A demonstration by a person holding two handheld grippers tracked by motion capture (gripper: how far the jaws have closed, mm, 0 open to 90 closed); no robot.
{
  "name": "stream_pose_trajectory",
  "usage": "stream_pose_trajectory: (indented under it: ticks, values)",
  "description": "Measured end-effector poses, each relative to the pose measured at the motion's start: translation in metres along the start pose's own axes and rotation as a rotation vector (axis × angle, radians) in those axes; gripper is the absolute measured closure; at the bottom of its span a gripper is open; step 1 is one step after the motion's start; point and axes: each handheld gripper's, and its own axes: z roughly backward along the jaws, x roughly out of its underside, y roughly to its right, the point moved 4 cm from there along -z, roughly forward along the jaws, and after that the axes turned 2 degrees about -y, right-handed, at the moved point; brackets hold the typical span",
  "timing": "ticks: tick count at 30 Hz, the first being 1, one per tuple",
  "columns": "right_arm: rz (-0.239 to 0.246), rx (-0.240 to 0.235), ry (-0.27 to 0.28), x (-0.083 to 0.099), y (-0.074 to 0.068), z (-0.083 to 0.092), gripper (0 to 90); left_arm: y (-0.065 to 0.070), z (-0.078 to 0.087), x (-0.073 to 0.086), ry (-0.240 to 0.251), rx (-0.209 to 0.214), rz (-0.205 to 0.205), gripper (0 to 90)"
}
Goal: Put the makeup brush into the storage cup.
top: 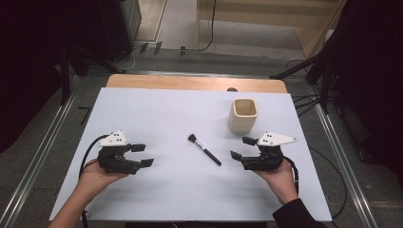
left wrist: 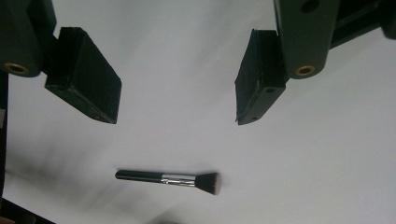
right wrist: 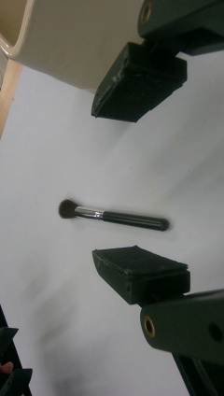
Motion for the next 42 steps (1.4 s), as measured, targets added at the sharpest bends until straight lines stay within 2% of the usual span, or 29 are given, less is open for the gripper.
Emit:
stream_pose_trajectory:
  ticks: [15,42]
  values:
    - [-0.001,-0.011,0.005,-0.006,-0.004,-0.011,27.5,0.001,-0.001,0.0,-0.003,0.004,0.005,32.4]
    - [0.029,-0.025,0.022,-0.024,-0.017,-0.037,27.8,0.001,-0.001,0.0,-0.004,0.007,0.002,32.3]
